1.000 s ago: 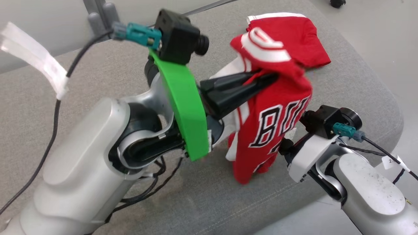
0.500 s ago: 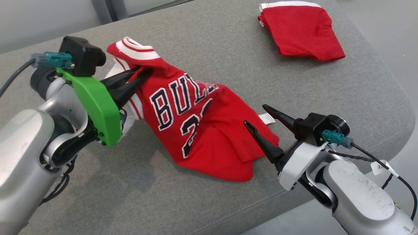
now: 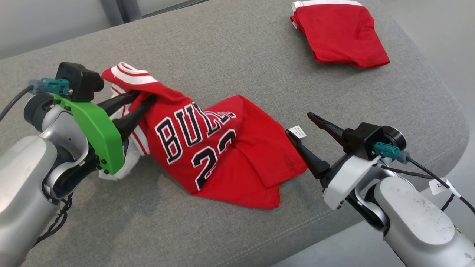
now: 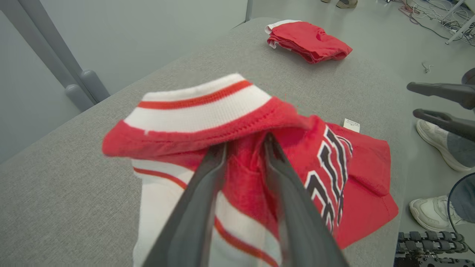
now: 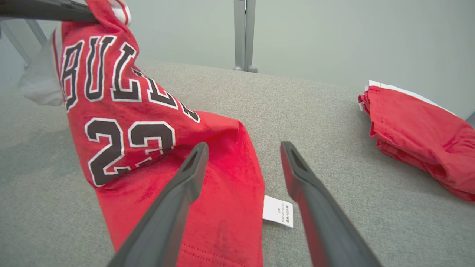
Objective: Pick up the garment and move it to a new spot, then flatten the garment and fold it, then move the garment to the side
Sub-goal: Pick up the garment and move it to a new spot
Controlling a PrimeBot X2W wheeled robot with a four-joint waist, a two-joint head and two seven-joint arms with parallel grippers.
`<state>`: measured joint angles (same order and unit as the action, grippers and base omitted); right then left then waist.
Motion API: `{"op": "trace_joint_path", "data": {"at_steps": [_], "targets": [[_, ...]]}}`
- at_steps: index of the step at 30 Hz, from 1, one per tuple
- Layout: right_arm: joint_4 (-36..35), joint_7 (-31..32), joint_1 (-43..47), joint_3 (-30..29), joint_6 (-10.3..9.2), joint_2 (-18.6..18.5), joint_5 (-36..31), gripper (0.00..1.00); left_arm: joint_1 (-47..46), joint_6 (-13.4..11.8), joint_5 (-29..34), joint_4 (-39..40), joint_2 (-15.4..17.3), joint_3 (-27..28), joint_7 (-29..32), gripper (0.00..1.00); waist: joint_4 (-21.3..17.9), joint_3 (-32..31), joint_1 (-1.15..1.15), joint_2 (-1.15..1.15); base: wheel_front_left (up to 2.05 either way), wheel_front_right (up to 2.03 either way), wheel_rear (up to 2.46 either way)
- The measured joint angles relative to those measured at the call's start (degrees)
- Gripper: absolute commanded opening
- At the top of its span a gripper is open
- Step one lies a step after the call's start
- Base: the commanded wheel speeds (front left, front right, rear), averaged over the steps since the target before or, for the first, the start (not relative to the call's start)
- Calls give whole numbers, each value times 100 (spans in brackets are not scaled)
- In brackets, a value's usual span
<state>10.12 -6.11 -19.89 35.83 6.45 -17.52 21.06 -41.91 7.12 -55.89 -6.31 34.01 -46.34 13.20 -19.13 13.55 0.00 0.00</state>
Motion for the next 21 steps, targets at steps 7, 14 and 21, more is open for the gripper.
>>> {"op": "trace_joint_path", "data": {"at_steps": [7, 14, 21], "targets": [[74, -47, 4, -90, -57, -65, 2, 100, -1, 3, 35, -828, 94, -31, 41, 100, 106, -88, 0, 0, 0, 0, 0], [93, -48, 55, -176, -152, -152, 13, 100, -61, -194, 12, -1226, 189, 436, -156, 100, 295, -216, 0, 0, 0, 0, 0], [64, -137, 180, -436, -297, -368, 46, 100, -279, -780, 113, -955, -77, 966, -898, 100, 535, -335, 0, 0, 0, 0, 0]]}}
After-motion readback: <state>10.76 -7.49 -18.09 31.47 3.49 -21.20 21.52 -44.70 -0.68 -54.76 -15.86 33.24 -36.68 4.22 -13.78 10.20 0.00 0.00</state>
